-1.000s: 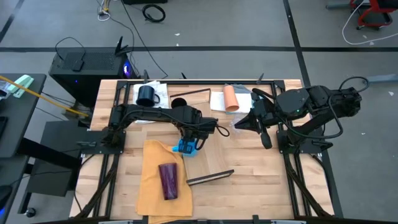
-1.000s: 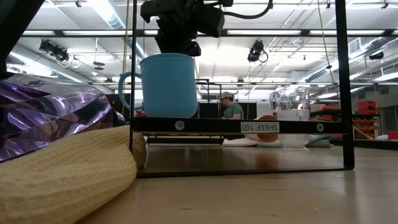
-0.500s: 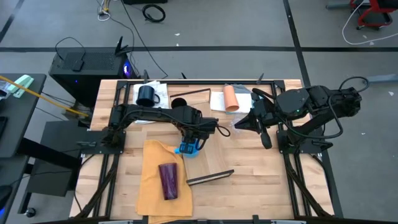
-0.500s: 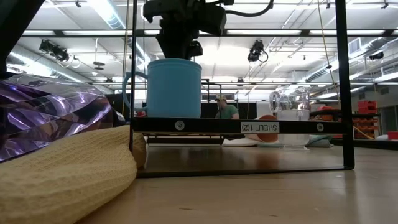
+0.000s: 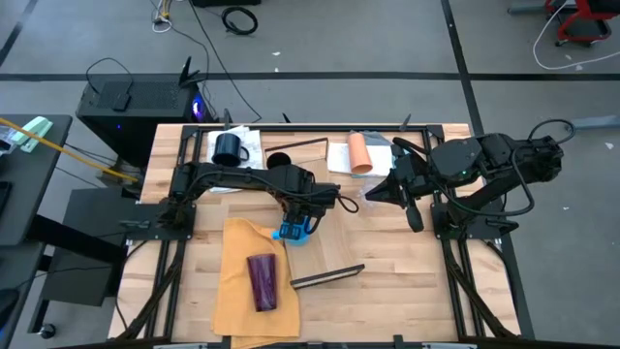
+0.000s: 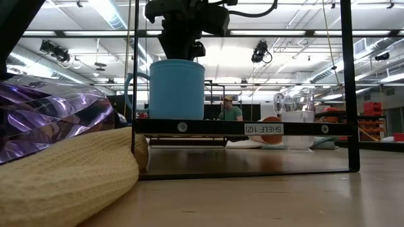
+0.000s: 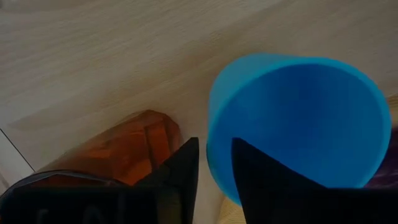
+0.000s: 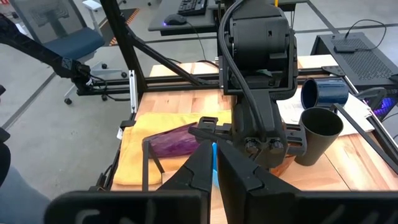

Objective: Stack small to large cups/mugs on shelf
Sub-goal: Put the transparent mug on the shelf

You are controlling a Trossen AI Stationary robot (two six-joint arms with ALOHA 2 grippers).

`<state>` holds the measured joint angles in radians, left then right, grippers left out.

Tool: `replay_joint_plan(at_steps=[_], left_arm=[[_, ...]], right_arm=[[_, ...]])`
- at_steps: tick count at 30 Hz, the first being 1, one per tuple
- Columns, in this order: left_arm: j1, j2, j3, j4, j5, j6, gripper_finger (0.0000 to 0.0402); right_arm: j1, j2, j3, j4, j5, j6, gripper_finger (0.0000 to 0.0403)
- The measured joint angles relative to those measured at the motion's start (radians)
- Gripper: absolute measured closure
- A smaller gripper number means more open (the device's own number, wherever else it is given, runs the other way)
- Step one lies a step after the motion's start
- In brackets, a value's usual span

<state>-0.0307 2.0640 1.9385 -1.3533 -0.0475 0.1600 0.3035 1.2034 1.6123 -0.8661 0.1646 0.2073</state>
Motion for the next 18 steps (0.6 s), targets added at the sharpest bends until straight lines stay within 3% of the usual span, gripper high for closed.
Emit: replay_joint_plan(at_steps=[18], left_arm=[[-0.002,-0.040,0.001,0.052,0.000,0.009,0.0232]], right_arm=[[0.000,0.000,0.000,-0.001,0.000,0.000,0.0376]])
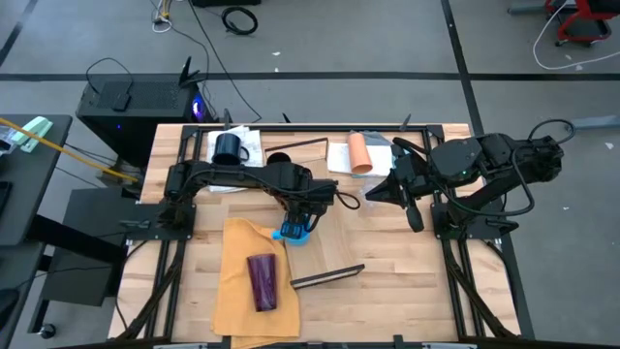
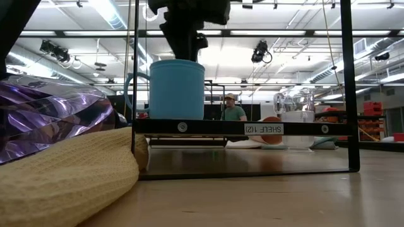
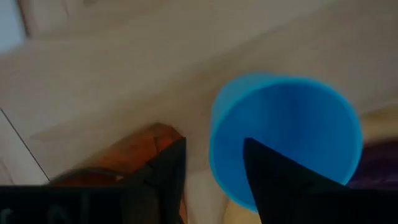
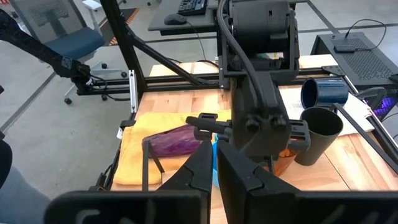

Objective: Stack small to large cups/mugs on shelf
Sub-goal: Put the transparent mug on the shelf

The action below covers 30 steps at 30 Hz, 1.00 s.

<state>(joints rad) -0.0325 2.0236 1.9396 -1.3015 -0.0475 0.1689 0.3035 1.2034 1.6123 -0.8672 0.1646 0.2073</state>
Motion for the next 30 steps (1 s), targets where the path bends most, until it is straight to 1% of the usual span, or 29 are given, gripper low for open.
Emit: replay_joint_plan(at_steps=[3,6,9,12,14,16,17,20,23,25,28,30], left_arm=[[-0.006,-0.013,0.004,0.010,0.000,0.001,0.0225],[-0.016,-0.012,0.062,-0.006,0.000,0.001,0.0223],[-0.018,-0.013,0.148,-0.008,0.000,-0.001,0.0227],[-0.010,-0.012,0.263,0.002,0.014,-0.056,0.0236],[0.007,-0.016,0.348,0.018,0.072,-0.084,0.0243],[0.018,-0.022,0.421,0.074,0.121,-0.121,0.0251],[0.020,-0.043,0.417,0.128,0.138,-0.137,0.0256],[0.017,-0.124,0.339,0.311,0.175,-0.182,0.0270],[-0.004,-0.179,0.283,0.413,0.184,-0.208,0.0282],[-0.022,-0.190,0.259,0.440,0.183,-0.212,0.0288],[-0.050,-0.191,0.240,0.435,0.182,-0.220,0.0293],[-0.066,-0.192,0.228,0.437,0.179,-0.231,0.0294]], right_arm=[[0.000,0.000,0.000,-0.001,0.000,0.000,0.0376],[0.000,0.000,0.000,-0.001,0.000,0.000,0.0376],[0.000,0.000,0.000,-0.001,0.000,0.000,0.0376],[0.000,0.000,0.000,0.001,0.000,-0.002,0.0376],[0.000,0.000,0.000,0.001,0.000,-0.005,0.0376],[0.000,0.000,0.000,0.001,0.000,-0.002,0.0376],[0.000,0.000,0.000,0.001,0.000,-0.001,0.0376],[0.000,-0.004,0.000,0.000,0.000,-0.001,0.0376],[0.000,-0.019,0.000,-0.003,0.000,-0.004,0.0379],[0.000,-0.035,0.000,-0.015,0.000,-0.012,0.0382],[-0.002,-0.068,0.000,-0.044,0.002,-0.022,0.0387],[-0.012,-0.092,0.001,-0.086,0.027,-0.023,0.0391]])
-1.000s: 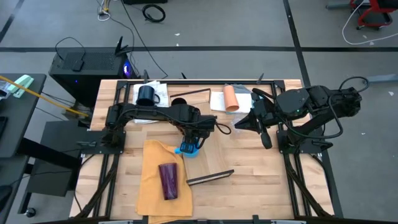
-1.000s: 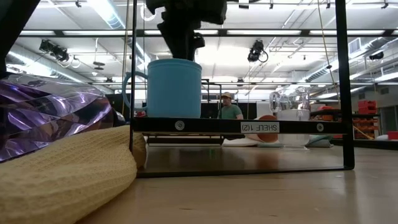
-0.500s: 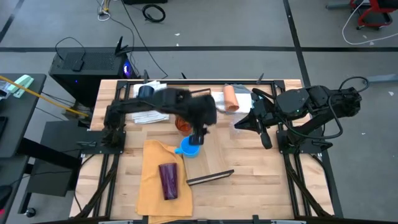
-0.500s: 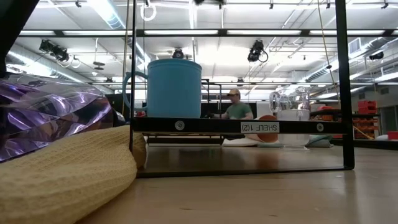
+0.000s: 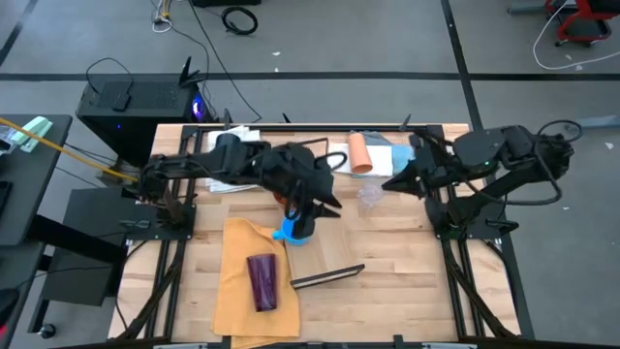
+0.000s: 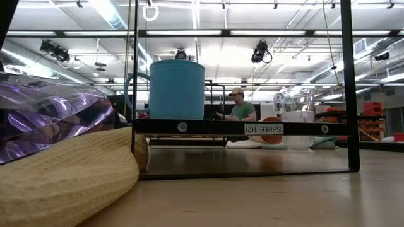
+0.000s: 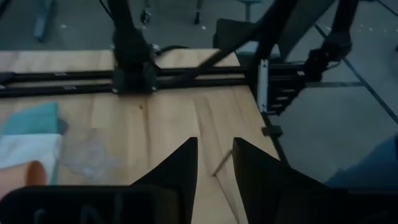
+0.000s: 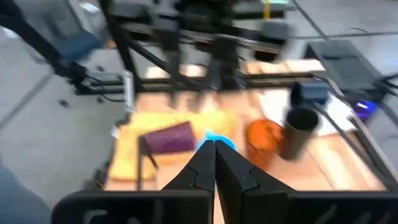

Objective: Stack small to large cups/mugs on shelf
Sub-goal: Put the transparent mug on the shelf

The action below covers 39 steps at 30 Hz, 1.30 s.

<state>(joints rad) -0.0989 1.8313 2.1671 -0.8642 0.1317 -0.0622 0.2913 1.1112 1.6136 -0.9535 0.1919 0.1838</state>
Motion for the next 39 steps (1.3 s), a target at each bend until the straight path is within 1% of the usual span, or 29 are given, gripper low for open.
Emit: replay_joint_plan(at_steps=[4,7,10,15,18,21,23,26,28,30,31,33,34,36,37,39], left_arm=[[-0.031,0.005,-0.017,0.010,-0.058,-0.006,0.0289],[-0.041,0.007,-0.035,0.045,-0.101,-0.006,0.0281],[-0.041,0.008,-0.035,0.060,-0.112,-0.007,0.0274],[-0.037,-0.012,-0.035,0.110,-0.124,0.027,0.0264],[-0.022,-0.060,-0.034,0.224,-0.147,0.099,0.0263],[0.020,-0.105,-0.033,0.372,-0.147,0.152,0.0270],[0.063,-0.119,-0.032,0.470,-0.120,0.157,0.0277],[0.132,-0.135,-0.032,0.559,-0.001,0.137,0.0291],[0.166,-0.136,-0.043,0.605,0.040,0.103,0.0304],[0.183,-0.134,-0.106,0.720,0.070,0.073,0.0320],[0.188,-0.133,-0.157,0.816,0.098,0.050,0.0329],[0.191,-0.127,-0.290,1.084,0.166,-0.027,0.0347],[0.191,-0.126,-0.366,1.246,0.188,-0.078,0.0355],[0.191,-0.124,-0.515,1.541,0.184,-0.173,0.0370],[0.192,-0.124,-0.586,1.655,0.177,-0.217,0.0376],[0.204,-0.124,-0.712,1.774,0.160,-0.281,0.0387]], right_arm=[[-0.038,-0.033,0.000,-0.158,0.059,0.035,0.0394],[-0.095,-0.044,0.000,-0.236,0.082,0.054,0.0392],[-0.169,-0.044,0.000,-0.263,0.087,0.046,0.0387],[-0.317,-0.037,-0.007,-0.280,0.086,-0.023,0.0385],[-0.406,-0.045,-0.039,-0.248,0.045,-0.050,0.0387],[-0.476,-0.068,-0.099,-0.182,-0.040,-0.059,0.0388],[-0.507,-0.087,-0.153,-0.119,-0.094,-0.054,0.0387],[-0.527,-0.118,-0.243,-0.025,-0.155,-0.026,0.0387],[-0.526,-0.137,-0.300,0.020,-0.179,0.000,0.0387],[-0.524,-0.156,-0.350,0.051,-0.198,0.025,0.0388],[-0.524,-0.164,-0.372,0.059,-0.206,0.039,0.0388],[-0.524,-0.183,-0.406,0.065,-0.211,0.064,0.0388],[-0.524,-0.192,-0.419,0.066,-0.211,0.075,0.0388],[-0.525,-0.212,-0.438,0.068,-0.211,0.092,0.0388],[-0.524,-0.221,-0.442,0.069,-0.211,0.102,0.0388],[-0.524,-0.239,-0.443,0.072,-0.211,0.118,0.0388]])
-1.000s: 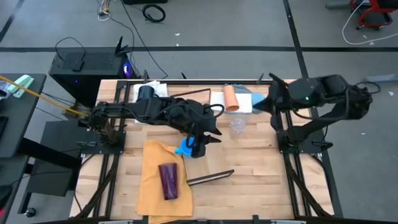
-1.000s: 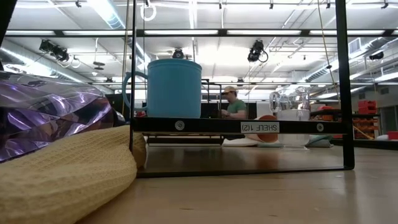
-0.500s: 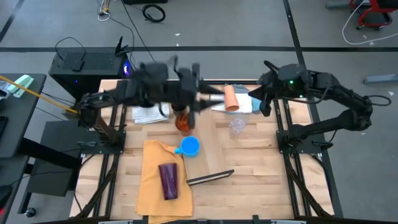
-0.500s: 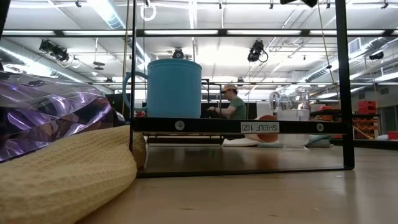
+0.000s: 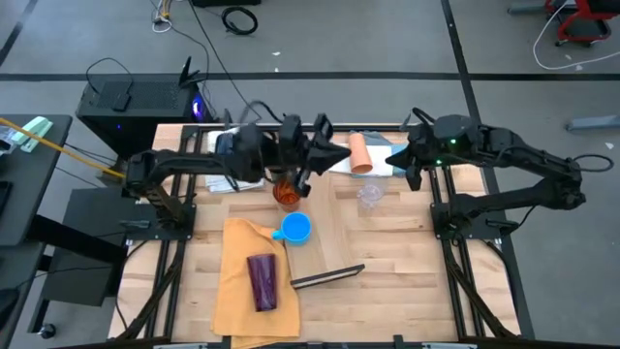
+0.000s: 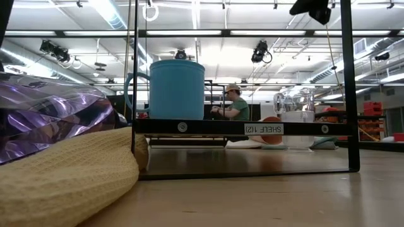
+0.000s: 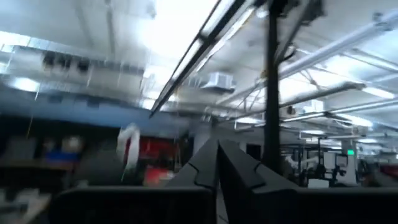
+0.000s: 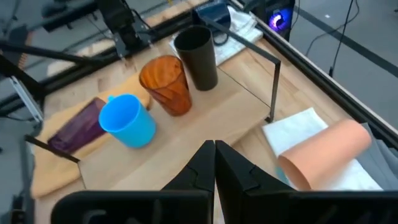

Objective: Stack small to large cups/mugs on shelf
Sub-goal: Put the transparent mug on the shelf

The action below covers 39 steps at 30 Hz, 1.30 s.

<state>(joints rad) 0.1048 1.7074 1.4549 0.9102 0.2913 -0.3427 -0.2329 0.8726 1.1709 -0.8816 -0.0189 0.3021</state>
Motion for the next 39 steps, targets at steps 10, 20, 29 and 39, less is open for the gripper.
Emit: replay_joint_plan(at_steps=[10,20,29,39], left_arm=[[0.081,-0.254,-0.473,-0.079,-0.167,-0.011,0.0375],[0.088,-0.650,-0.899,0.061,-0.310,-0.030,0.0383],[0.048,-0.935,-1.053,-0.344,-0.329,-0.018,0.0384],[0.048,-1.106,-1.056,-0.668,-0.333,-0.013,0.0389]], right_arm=[[0.000,-0.079,0.000,0.001,0.000,0.062,0.0388],[0.000,-0.053,0.000,0.010,0.003,0.057,0.0388],[-0.001,-0.019,0.000,0.065,0.013,0.076,0.0388],[-0.096,0.054,0.000,-0.053,0.140,0.210,0.0390]])
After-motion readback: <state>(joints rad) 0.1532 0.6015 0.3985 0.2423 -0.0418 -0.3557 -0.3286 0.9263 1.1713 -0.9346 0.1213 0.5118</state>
